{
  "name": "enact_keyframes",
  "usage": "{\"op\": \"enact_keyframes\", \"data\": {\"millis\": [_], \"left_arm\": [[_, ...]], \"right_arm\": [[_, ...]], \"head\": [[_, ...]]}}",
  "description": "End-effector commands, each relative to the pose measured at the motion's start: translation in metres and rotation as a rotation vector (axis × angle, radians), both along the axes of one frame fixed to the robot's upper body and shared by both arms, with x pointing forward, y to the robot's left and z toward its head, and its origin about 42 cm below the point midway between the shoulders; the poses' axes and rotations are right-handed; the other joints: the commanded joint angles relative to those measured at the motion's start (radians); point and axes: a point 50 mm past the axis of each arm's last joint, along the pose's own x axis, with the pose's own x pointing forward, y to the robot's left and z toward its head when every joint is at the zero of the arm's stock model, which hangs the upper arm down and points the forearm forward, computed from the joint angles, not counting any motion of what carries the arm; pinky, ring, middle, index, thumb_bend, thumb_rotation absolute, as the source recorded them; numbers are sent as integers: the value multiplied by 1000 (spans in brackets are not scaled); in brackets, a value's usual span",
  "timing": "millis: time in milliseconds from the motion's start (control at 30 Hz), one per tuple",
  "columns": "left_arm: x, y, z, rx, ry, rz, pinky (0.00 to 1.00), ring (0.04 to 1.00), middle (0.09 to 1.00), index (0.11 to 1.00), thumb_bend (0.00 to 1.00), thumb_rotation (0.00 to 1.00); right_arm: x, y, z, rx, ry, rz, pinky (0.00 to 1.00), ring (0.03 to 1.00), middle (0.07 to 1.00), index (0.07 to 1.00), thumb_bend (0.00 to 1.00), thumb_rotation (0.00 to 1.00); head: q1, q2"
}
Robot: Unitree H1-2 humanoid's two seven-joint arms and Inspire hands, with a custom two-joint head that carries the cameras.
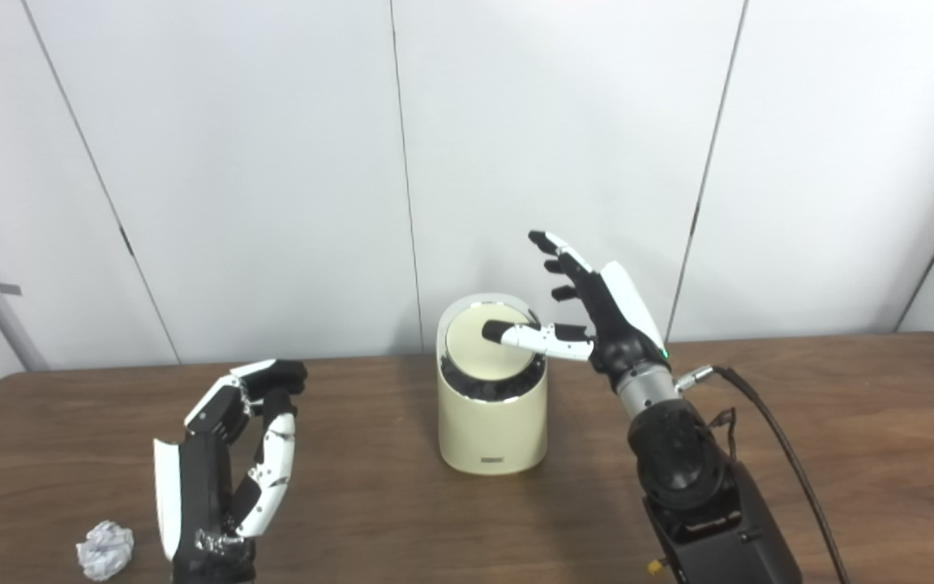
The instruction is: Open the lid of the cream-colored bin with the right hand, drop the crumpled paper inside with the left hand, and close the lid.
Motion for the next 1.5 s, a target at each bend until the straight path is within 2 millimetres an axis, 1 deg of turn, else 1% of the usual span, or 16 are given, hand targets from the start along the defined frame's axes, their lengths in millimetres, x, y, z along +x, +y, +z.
{"op": "enact_keyframes", "data": {"millis": [0,133,300,400,567,700,833,933,1100,1233,1333,1400,1433,1467], "left_arm": [[0,-5,20,9,-81,3,506,606,626,608,191,466],[-1,-8,21,0,-85,-3,506,604,624,607,193,465],[-1,-11,22,-1,-84,-2,504,606,625,606,190,457],[-2,-12,22,-1,-83,1,506,606,623,606,198,464],[-3,-13,24,-9,-82,4,507,604,622,603,212,476],[-3,-13,25,-8,-84,1,508,605,624,603,210,476],[-3,-13,26,-2,-88,1,506,606,625,604,196,471],[-3,-14,27,-4,-87,-2,502,605,625,604,194,462],[-3,-16,27,-2,-87,-4,500,603,623,601,196,470],[-3,-17,28,2,-85,-2,502,606,625,602,191,476],[-3,-17,28,-4,-87,-6,505,608,626,602,194,474],[-3,-17,28,-5,-88,-6,506,607,626,602,196,474],[-3,-17,28,-4,-89,-6,507,608,626,602,195,475],[-2,-16,28,-3,-90,-6,508,608,627,602,196,477]], "right_arm": [[7,8,29,-14,-104,0,762,901,937,911,916,485],[17,8,25,-68,-91,-37,739,903,946,918,950,440],[23,6,20,-114,-62,-75,713,900,954,923,989,414],[25,5,14,-129,-44,-95,698,890,952,919,997,374],[27,1,4,-151,-31,-108,753,911,958,918,999,290],[27,-2,-3,-163,-25,-114,776,924,966,930,1000,249],[26,-4,-6,-191,-27,-115,805,931,975,939,1000,201],[26,-6,-7,-208,-23,-119,815,941,979,945,1000,169],[24,-7,-9,-227,-35,-124,794,932,977,943,999,120],[20,-6,-8,-213,-39,-125,792,932,974,939,980,168],[18,-6,-6,-178,-27,-124,767,929,974,940,969,231],[17,-7,-6,-133,-20,-122,752,929,975,941,945,316],[17,-7,-6,-118,-20,-119,752,924,971,938,929,380],[17,-8,-6,-112,-23,-116,765,924,971,941,904,465]], "head": [[1,1],[5,0],[8,3],[10,5],[11,10],[9,10],[10,14],[8,16],[11,14],[12,12],[13,13],[13,13],[9,8],[9,8]]}}
